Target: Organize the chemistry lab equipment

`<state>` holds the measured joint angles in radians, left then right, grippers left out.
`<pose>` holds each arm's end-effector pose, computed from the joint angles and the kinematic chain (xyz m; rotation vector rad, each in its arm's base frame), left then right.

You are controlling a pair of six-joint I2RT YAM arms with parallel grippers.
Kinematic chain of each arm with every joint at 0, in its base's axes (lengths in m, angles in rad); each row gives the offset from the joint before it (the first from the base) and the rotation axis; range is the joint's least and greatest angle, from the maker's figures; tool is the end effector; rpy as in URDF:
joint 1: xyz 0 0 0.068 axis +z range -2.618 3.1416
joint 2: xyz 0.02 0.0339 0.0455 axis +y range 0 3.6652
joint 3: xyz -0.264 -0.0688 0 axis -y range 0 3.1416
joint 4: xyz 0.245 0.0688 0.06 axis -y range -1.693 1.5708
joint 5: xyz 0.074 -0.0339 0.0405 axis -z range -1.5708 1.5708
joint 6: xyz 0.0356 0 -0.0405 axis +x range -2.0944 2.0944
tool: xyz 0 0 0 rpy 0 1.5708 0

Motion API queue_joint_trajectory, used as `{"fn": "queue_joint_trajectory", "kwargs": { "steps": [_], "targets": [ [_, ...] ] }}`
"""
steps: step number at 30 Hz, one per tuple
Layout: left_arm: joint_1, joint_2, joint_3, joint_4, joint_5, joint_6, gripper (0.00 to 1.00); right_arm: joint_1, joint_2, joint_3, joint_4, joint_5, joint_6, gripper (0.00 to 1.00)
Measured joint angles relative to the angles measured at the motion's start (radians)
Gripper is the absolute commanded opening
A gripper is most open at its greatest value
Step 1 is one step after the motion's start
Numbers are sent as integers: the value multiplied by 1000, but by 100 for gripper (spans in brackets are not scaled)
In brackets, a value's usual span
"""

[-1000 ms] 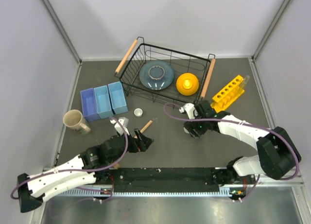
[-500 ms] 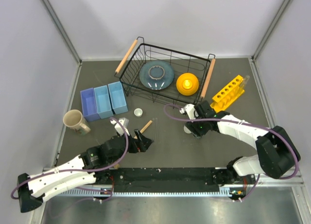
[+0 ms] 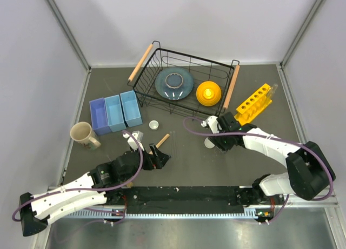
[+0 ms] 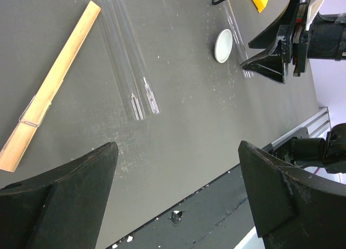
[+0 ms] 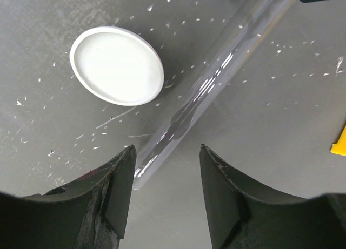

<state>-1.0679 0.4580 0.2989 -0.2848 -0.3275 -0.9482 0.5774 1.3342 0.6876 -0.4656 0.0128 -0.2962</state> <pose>0.0736 -0.1100 0.2044 -0.0938 2.1218 -0.9425 0.1999 0.1297 0.1722 -1.1322 2.4345 0.0708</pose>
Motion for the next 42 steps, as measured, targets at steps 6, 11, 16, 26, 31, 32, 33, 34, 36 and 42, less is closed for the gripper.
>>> {"fn": "queue_joint_trajectory", "kwargs": {
  "steps": [6,11,16,26,31,32,33,34,36,42],
  "targets": [
    [0,0,0,0,0,0,99,-28,-10,-14,-4,18,-12,44],
    [0,-6,0,0,0,0,99,-47,-28,-34,-15,18,-36,41],
    [0,-6,0,0,0,0,99,-74,-38,-48,-22,12,-74,40],
    [0,-7,0,0,0,0,99,-158,-39,-53,-28,14,-112,35],
    [0,-7,0,0,0,0,99,-168,-39,-53,-28,11,-123,31],
    [0,-7,0,0,0,0,99,-169,-39,-53,-28,11,-123,30],
    [0,-7,0,0,0,0,99,-170,-39,-53,-28,9,-124,30],
    [0,-8,0,-1,0,-1,99,-170,-39,-53,-28,8,-123,29],
    [0,-11,0,-1,0,-1,99,-171,-38,-53,-28,4,-123,28],
    [0,-11,0,-3,0,-1,99,-188,-38,-53,-29,1,-115,20]
  ]
}}
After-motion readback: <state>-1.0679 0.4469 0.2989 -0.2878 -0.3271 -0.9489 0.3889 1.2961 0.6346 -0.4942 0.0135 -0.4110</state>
